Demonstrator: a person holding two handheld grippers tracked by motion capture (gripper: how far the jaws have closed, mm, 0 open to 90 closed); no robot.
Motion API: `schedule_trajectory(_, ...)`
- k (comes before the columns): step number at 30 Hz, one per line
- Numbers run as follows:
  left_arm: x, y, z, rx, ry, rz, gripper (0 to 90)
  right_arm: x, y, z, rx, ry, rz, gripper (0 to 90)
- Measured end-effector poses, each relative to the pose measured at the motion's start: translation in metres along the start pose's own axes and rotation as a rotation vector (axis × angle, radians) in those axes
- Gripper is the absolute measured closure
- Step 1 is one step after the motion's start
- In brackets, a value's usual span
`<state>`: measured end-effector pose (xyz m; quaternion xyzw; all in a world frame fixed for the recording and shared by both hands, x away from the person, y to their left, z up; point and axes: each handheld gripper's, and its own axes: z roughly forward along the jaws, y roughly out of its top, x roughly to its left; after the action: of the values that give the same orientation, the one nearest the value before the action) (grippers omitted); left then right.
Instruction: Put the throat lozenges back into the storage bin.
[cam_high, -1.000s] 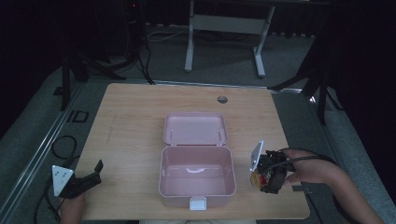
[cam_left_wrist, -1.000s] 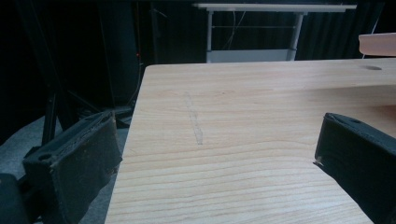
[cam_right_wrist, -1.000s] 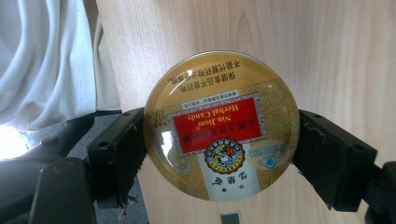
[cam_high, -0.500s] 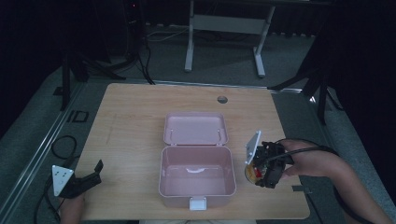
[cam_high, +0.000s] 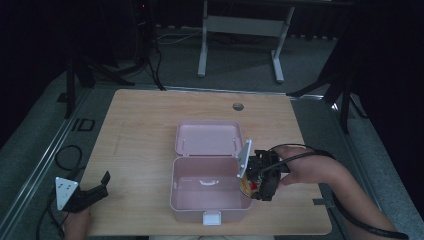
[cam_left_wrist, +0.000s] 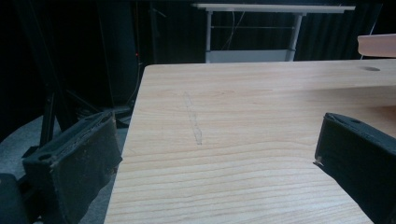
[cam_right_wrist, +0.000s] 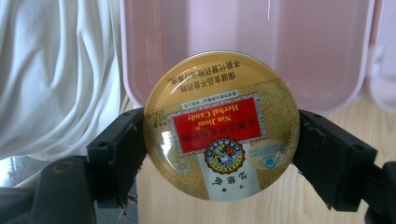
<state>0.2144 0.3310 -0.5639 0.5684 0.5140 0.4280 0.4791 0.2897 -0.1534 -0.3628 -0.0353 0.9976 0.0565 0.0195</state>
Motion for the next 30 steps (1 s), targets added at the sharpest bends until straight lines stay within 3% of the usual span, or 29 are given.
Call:
schedule_trajectory(8,0.0,0.0,0.0,0.002,0.0,0.0,0.3,-0.001,0.023,0.005,-0.019,0.007,-0.048,20.6)
schedule_trajectory(13,0.0,0.0,0.0,0.001,0.0,0.001,0.3,-0.004,0.037,0.019,-0.033,0.032,-0.06,20.6)
schedule_trajectory(22,0.0,0.0,0.0,-0.001,-0.001,0.002,0.3,-0.013,0.041,0.063,0.032,0.082,-0.039,20.7)
schedule_trajectory(30,0.0,0.0,0.0,0.002,-0.001,0.004,0.3,-0.017,0.038,0.085,0.08,0.113,-0.022,20.6)
